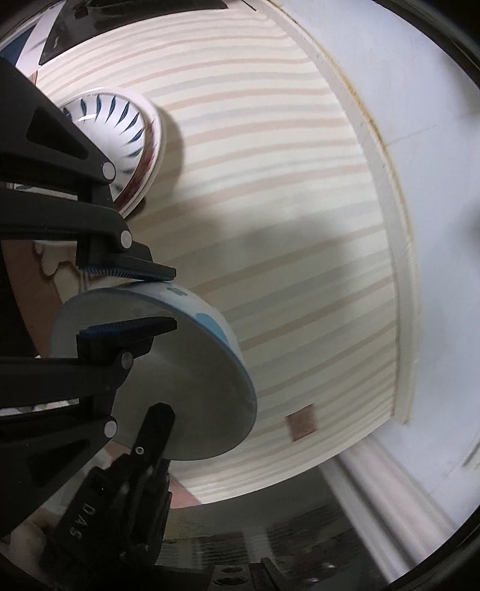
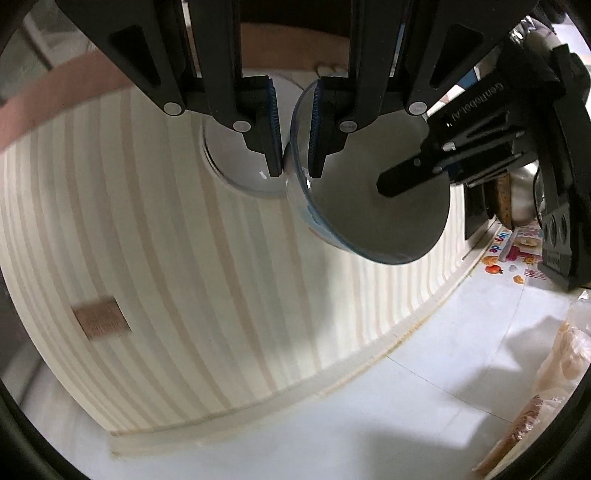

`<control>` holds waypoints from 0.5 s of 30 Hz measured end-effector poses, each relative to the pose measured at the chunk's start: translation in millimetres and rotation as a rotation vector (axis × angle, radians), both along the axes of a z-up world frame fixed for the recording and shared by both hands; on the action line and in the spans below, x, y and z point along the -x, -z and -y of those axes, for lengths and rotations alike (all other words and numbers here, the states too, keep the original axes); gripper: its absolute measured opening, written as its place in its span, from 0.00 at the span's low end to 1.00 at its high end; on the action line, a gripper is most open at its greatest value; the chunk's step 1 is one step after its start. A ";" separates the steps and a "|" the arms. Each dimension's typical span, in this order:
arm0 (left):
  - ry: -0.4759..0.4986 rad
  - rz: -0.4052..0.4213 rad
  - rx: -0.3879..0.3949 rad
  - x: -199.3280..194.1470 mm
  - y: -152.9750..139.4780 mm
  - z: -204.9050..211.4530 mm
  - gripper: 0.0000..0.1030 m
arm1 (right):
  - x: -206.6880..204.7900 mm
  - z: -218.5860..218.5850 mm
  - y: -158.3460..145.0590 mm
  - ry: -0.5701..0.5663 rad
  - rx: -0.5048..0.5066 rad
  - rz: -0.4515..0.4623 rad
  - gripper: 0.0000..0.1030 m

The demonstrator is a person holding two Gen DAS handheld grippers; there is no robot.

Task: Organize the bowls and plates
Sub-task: 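Carry the blue-dot bowl onto the nested bowls and open right gripper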

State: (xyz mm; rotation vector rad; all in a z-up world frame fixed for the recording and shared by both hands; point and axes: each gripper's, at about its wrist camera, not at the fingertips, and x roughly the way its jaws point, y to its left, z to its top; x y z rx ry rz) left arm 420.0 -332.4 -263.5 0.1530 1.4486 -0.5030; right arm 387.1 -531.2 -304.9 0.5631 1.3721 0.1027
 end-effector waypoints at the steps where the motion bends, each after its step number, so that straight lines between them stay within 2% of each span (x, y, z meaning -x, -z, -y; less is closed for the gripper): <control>1: 0.014 -0.004 -0.008 5.6 2.1 3.5 0.17 | 5.1 1.8 3.1 0.002 0.001 -0.008 0.16; 8: 0.083 -0.040 -0.082 23.4 32.3 24.0 0.17 | 39.5 17.2 34.6 0.047 -0.020 -0.076 0.16; 15: 0.107 -0.029 -0.132 27.3 48.3 32.8 0.17 | 46.3 22.4 51.3 0.070 -0.029 -0.101 0.16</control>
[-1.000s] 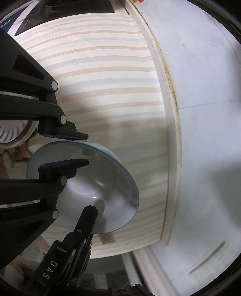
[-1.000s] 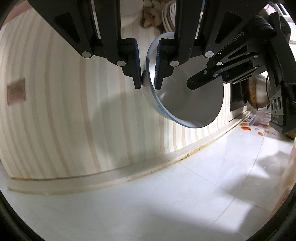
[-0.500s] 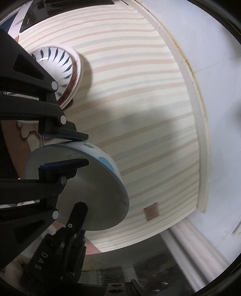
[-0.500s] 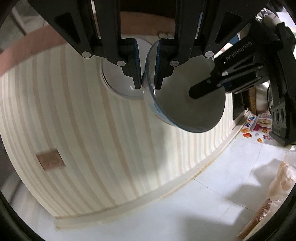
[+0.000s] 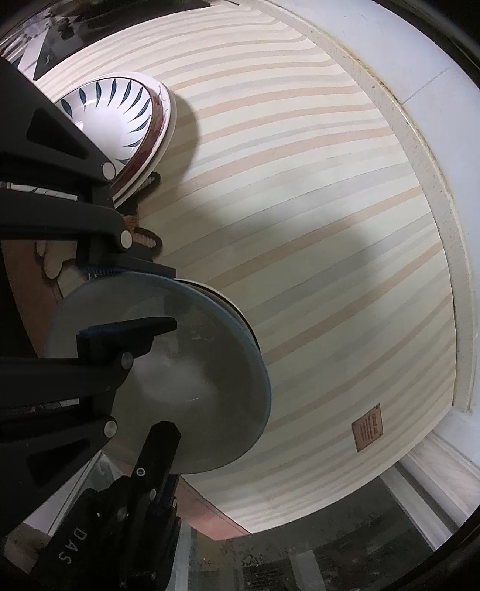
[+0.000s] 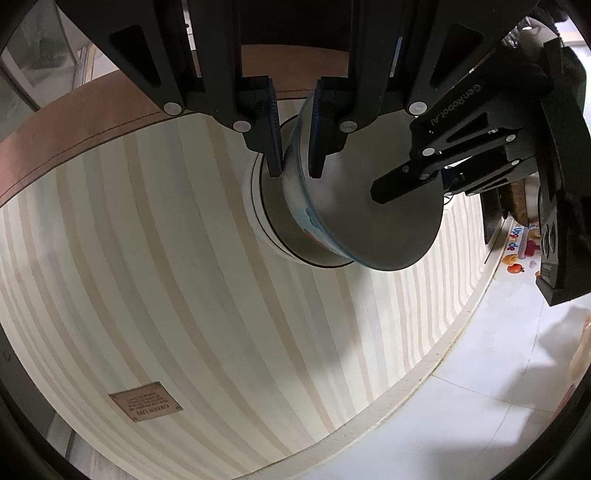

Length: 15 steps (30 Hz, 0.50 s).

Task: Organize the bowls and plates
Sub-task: 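Carry the blue-dot bowl onto the nested bowls and open right gripper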

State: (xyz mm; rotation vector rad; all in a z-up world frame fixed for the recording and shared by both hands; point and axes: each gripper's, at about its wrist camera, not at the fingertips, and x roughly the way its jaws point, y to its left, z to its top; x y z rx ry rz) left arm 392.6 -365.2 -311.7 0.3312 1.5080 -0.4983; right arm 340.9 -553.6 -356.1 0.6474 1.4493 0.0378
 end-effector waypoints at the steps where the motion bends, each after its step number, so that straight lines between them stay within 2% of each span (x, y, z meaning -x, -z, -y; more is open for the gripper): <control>1: -0.002 0.006 -0.005 -0.2 0.4 0.3 0.17 | -0.8 0.5 1.3 0.000 0.003 -0.001 0.16; 9: -0.016 0.002 0.003 0.2 3.0 -2.1 0.17 | -8.9 -1.8 -4.0 -0.008 0.052 0.001 0.19; 12: -0.012 0.012 0.015 2.3 -3.6 -4.1 0.17 | -8.3 -3.5 -6.2 -0.003 0.060 0.002 0.19; 15: -0.005 0.042 0.035 7.8 -22.2 -12.2 0.18 | -5.4 -4.9 -11.8 -0.005 0.071 0.015 0.19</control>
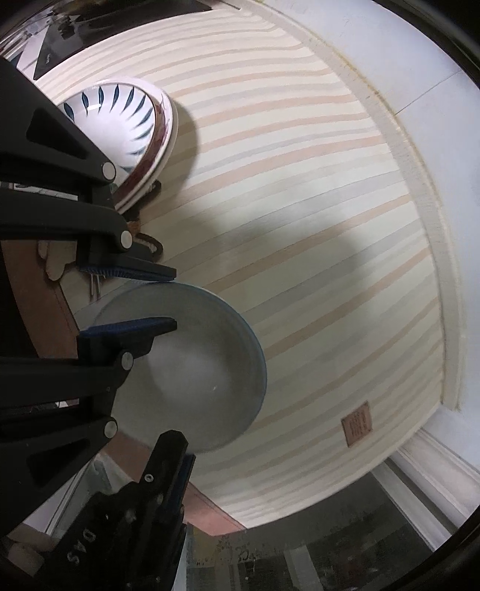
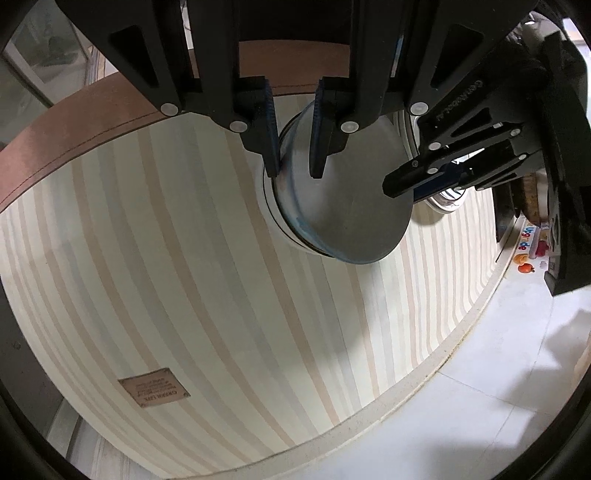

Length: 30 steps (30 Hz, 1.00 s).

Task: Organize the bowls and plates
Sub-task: 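Carry the blue-dot bowl onto the nested bowls and open right gripper, then grasp the rim of the nested bowl stack with the right gripper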

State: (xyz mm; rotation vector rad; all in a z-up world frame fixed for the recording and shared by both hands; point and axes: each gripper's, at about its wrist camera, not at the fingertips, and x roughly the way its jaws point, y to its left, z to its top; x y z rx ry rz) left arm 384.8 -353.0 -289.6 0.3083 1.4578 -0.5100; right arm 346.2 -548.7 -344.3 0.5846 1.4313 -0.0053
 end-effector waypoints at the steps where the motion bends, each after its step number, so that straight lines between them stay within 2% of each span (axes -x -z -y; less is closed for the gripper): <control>1: 0.003 0.016 0.005 2.4 -6.9 -2.8 0.18 | 3.3 -2.4 -5.6 -0.005 0.017 0.009 0.19; 2: 0.007 0.031 0.012 5.8 -14.7 -6.2 0.18 | 6.0 -4.9 -10.2 -0.014 0.037 0.014 0.20; 4: 0.013 0.073 0.026 15.3 -32.4 -13.7 0.19 | 15.7 -11.3 -25.2 -0.032 0.088 0.039 0.32; 6: 0.012 0.116 0.043 24.8 -49.5 -23.4 0.26 | 27.0 -18.7 -42.1 -0.044 0.127 0.077 0.54; 9: 0.020 0.161 0.066 38.5 -70.5 -35.9 0.28 | 45.2 -25.9 -64.7 -0.040 0.158 0.123 0.73; 12: 0.015 0.186 0.092 48.6 -87.6 -47.5 0.43 | 63.5 -34.2 -91.1 -0.027 0.165 0.177 0.81; 14: 0.006 0.196 0.120 53.1 -98.9 -54.7 0.66 | 71.4 -38.4 -105.8 -0.022 0.174 0.203 0.88; 19: 0.008 0.251 0.150 65.2 -124.2 -64.3 0.87 | 92.7 -48.9 -137.7 -0.017 0.204 0.263 0.93; 30: -0.020 0.305 0.213 87.7 -163.3 -89.3 0.90 | 138.7 -67.9 -193.7 -0.004 0.324 0.367 0.98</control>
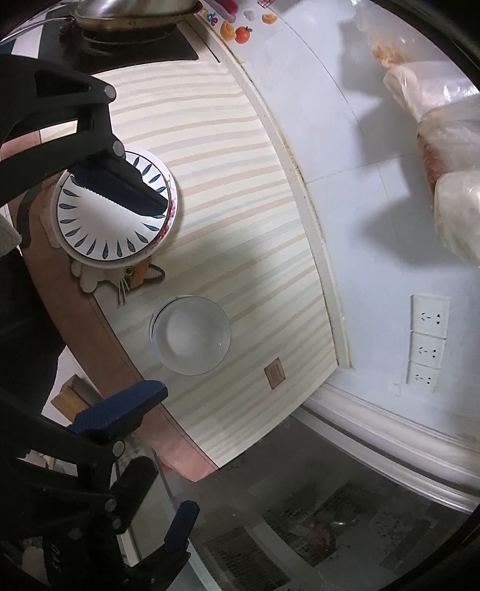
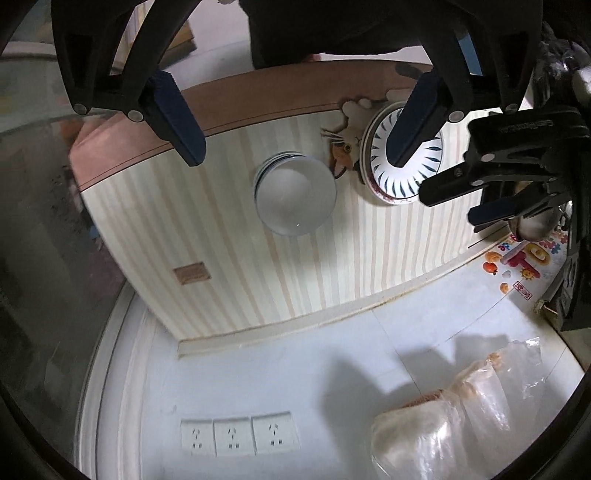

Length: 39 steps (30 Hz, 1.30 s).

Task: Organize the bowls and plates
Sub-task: 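Grasp the rim of the nested bowl stack with the right gripper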

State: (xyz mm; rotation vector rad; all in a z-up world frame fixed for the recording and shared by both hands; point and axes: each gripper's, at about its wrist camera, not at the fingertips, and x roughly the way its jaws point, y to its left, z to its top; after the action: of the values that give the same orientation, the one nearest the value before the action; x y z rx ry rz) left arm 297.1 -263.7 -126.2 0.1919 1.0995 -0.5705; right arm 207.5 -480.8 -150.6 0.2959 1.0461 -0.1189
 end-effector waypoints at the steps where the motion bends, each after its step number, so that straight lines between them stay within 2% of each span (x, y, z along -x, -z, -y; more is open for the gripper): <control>1: -0.002 -0.002 0.008 1.2 -2.5 -1.8 0.93 | 3.8 -1.3 -5.8 0.001 0.009 0.012 0.98; 11: -0.014 -0.006 0.036 7.6 -12.1 -8.5 0.96 | 19.4 -2.1 -32.1 0.018 0.034 0.039 0.99; 15: -0.023 -0.026 0.035 0.9 -4.1 -3.0 0.96 | 15.2 5.3 -26.0 0.027 0.007 0.033 0.99; 19: -0.028 -0.056 0.033 -15.7 19.1 5.6 0.96 | 1.5 17.6 -5.2 0.023 -0.039 0.017 0.99; 22: -0.043 -0.104 0.006 -34.6 49.6 15.9 0.96 | -12.0 31.0 22.3 0.013 -0.118 -0.006 0.99; 26: -0.070 -0.169 -0.036 -61.7 91.7 28.8 0.96 | -37.3 50.7 74.9 -0.009 -0.276 -0.053 0.99; 31: -0.075 -0.276 -0.050 -92.2 141.6 50.2 0.96 | -66.9 65.3 141.7 -0.042 -0.374 -0.118 0.99; 35: -0.073 -0.360 -0.062 -108.7 176.0 65.9 0.96 | -85.9 83.2 199.3 -0.017 -0.480 -0.179 0.99; 39: -0.066 -0.463 -0.049 -121.0 211.3 77.7 0.93 | -99.7 95.7 242.1 -0.002 -0.560 -0.211 0.99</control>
State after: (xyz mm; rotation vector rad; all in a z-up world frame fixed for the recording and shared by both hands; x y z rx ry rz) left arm 418.0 -341.4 -337.5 0.0655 1.5638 -0.5425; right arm 307.2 -576.5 -392.7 0.8021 1.2790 0.1529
